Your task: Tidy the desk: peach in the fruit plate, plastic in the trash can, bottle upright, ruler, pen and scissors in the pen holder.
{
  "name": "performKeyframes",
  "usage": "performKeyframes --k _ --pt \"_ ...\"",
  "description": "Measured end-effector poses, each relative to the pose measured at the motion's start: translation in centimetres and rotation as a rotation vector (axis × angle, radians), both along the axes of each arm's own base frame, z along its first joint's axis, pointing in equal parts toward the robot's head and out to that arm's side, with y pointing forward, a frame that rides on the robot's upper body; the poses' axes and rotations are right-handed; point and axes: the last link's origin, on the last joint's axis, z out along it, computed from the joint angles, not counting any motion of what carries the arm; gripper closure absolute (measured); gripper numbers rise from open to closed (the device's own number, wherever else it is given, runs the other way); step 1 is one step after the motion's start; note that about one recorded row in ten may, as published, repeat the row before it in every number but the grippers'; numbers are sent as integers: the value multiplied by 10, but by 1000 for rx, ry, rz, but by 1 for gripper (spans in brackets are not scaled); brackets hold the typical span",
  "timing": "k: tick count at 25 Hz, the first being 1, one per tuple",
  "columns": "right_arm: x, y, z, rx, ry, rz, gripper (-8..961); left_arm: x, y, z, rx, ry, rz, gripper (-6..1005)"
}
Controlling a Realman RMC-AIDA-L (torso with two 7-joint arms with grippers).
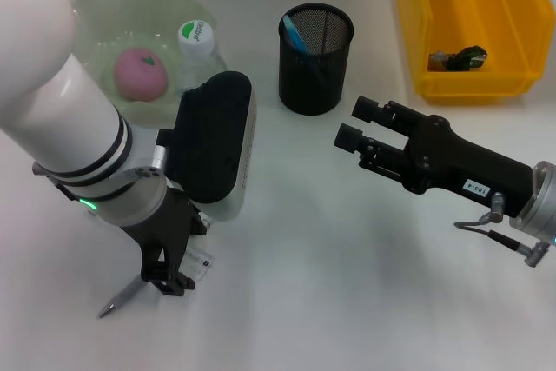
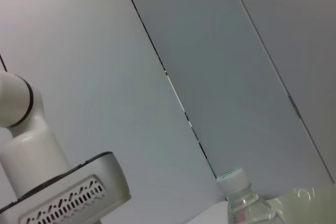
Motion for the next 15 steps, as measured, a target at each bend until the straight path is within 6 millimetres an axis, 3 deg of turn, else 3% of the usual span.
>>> performKeyframes --k 15 --pt "0 1 0 -3 3 -6 270 -4 -2 -3 -8 13 -1 323"
